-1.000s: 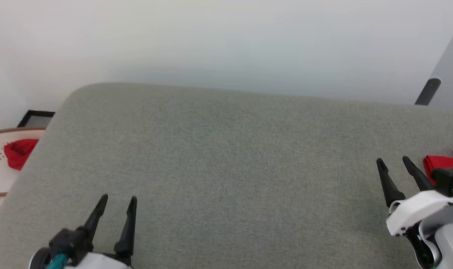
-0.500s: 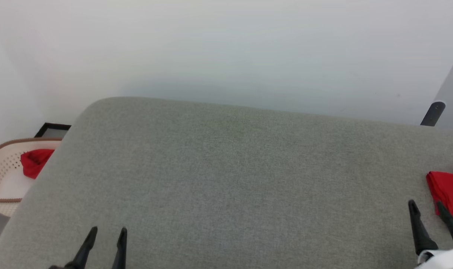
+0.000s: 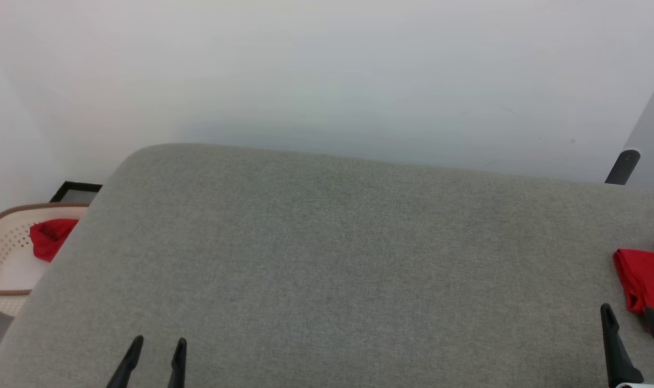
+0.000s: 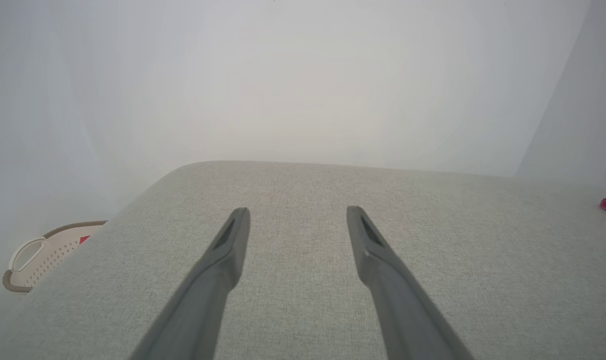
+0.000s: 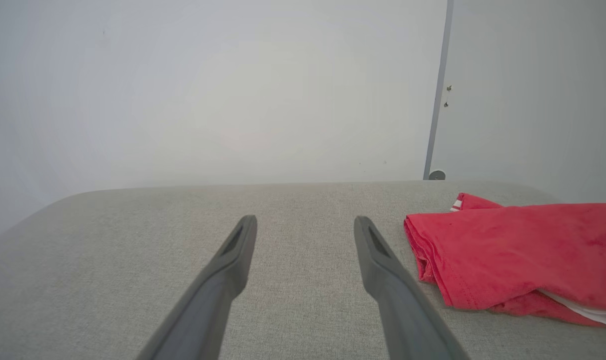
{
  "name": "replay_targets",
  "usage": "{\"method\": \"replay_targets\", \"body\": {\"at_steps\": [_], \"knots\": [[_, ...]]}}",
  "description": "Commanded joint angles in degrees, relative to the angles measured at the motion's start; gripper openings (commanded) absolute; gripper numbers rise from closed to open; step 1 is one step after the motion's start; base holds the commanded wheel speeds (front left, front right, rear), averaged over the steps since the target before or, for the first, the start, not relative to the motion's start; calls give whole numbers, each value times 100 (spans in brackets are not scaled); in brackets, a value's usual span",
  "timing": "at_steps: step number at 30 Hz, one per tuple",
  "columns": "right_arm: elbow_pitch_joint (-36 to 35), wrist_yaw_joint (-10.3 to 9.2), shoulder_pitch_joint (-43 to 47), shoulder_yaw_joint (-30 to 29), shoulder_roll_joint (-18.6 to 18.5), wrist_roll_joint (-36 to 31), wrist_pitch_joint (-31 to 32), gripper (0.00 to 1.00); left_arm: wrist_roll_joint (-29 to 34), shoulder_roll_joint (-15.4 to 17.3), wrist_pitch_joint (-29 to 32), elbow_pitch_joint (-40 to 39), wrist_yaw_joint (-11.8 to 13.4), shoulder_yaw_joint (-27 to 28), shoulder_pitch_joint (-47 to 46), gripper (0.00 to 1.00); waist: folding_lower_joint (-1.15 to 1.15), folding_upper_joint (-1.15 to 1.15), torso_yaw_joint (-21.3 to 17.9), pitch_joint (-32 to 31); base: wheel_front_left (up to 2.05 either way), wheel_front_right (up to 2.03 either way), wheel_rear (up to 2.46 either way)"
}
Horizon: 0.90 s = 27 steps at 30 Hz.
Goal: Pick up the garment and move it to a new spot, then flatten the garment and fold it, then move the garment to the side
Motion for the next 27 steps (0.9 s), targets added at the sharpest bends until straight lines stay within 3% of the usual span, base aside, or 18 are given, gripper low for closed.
{"method": "replay_targets", "body": {"at_steps": [1,17,18,24,27], "knots": [[-56,-7,53,-26,33,-42,31,100,12,0,5,-12,3,5,65,100,0,0,-4,-4,0,0,0],[-265,-7,119,-63,149,-74,148,100,84,-48,5,-104,3,72,86,100,0,0,-50,42,0,0,0],[-238,0,46,-60,134,-42,147,0,43,-48,1,-90,0,59,61,0,0,0,-48,40,0,0,0],[46,0,95,-38,256,21,168,0,-32,-176,14,155,1,-9,105,0,0,0,-52,45,0,0,0],[116,0,16,-42,277,325,214,0,-370,-200,89,191,6,1,26,0,0,0,-59,56,0,0,0]]}}
